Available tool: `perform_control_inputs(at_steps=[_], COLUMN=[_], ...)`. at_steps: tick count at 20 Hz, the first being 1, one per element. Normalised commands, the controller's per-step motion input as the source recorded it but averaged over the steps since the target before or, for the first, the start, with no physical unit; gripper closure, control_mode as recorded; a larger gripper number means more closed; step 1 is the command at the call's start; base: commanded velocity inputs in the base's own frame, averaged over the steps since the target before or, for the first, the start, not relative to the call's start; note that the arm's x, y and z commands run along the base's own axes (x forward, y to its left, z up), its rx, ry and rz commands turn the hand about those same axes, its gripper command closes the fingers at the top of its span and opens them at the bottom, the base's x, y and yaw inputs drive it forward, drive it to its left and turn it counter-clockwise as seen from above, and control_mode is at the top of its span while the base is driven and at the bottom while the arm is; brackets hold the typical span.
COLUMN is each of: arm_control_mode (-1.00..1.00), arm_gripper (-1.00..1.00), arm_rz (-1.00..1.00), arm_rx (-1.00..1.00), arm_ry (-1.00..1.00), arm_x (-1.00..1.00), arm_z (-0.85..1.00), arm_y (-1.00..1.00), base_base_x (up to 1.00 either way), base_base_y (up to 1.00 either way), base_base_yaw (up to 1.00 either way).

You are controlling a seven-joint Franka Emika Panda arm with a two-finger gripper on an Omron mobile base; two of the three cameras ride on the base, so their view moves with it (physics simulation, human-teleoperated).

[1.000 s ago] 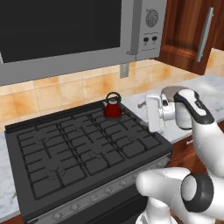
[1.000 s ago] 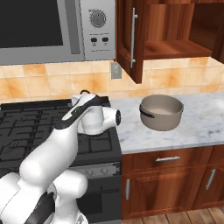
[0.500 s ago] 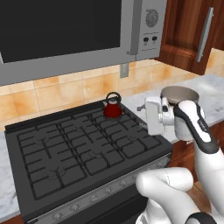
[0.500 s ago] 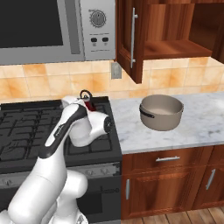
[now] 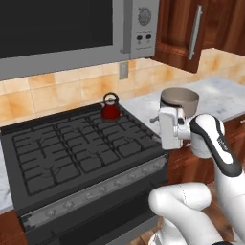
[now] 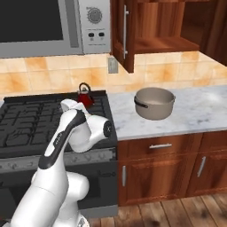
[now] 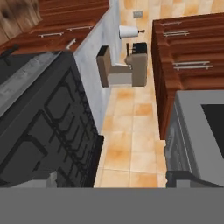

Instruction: Pick the kettle from the cabinet and place it on a stove burner. Then pick the pot from the counter and place it on another stove burner. Finally, turn both burners on.

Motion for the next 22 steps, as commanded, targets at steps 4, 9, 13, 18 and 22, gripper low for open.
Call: perform_control_inputs(at_steps=[4,9,13,18,22], arm_control_mode=[1.00,1.00,1.00,1.00,1.00], arm_gripper=[-1.00,-1.00,-1.00,-1.00,-1.00], arm_rz=[0.00,0.00,0.00,0.00,0.00], arm_rx=[0.00,0.00,0.00,0.00,0.00], arm_ry=[0.00,0.00,0.00,0.00,0.00], arm_x=[0.00,0.00,0.00,0.00,0.00], arm_z=[0.00,0.00,0.00,0.00,0.00], arm_y=[0.00,0.00,0.00,0.00,0.00], base_base_x=[-0.19,-0.01,0.00,0.00,0.00], base_base_y=[-0.59,-0.62,-0.67,-0.70,-0.65], base_base_yaw=[0.00,0.00,0.00,0.00,0.00])
